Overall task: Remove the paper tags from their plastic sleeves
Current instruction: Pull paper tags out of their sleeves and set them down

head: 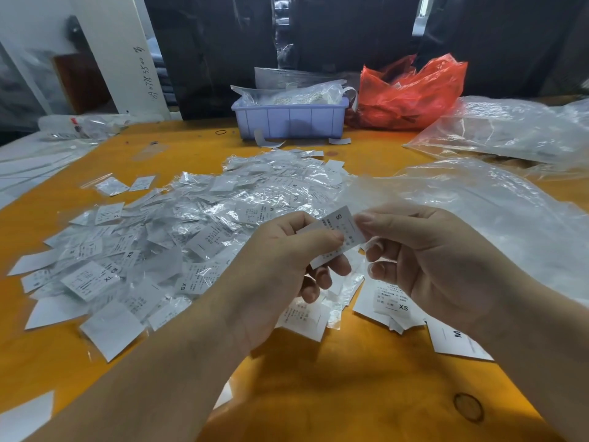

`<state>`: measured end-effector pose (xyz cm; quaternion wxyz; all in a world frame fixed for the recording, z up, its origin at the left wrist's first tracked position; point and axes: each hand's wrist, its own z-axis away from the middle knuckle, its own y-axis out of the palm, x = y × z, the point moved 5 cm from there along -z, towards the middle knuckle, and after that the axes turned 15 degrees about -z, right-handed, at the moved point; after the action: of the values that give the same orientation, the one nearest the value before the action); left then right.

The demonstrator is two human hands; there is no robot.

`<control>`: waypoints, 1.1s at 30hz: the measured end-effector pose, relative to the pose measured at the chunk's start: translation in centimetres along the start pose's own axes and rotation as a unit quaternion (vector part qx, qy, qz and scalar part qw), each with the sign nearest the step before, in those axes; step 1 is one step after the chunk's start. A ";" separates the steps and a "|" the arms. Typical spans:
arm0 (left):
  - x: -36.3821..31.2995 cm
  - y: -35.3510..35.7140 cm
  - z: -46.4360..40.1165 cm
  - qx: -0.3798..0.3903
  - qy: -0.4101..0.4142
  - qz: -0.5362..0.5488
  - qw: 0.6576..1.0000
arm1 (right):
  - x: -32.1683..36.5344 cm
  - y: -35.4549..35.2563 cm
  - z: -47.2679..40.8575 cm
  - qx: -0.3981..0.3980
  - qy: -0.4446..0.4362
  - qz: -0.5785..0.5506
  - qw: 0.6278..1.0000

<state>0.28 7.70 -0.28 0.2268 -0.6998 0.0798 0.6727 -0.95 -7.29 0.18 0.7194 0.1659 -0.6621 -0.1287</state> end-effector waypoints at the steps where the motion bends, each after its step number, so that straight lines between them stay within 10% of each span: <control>1: 0.0 0.0 0.0 -0.003 0.004 0.000 1.000 | 0.0 0.0 0.0 -0.002 0.001 0.002 1.000; 33: -0.7 -1.0 0.3 -0.112 0.072 -0.113 0.985 | -0.5 0.4 0.0 0.006 0.000 0.023 1.000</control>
<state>0.31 8.58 0.63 0.2148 -0.7717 -0.0599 0.5956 -1.01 -6.77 -0.08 0.7208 0.1555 -0.6668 -0.1083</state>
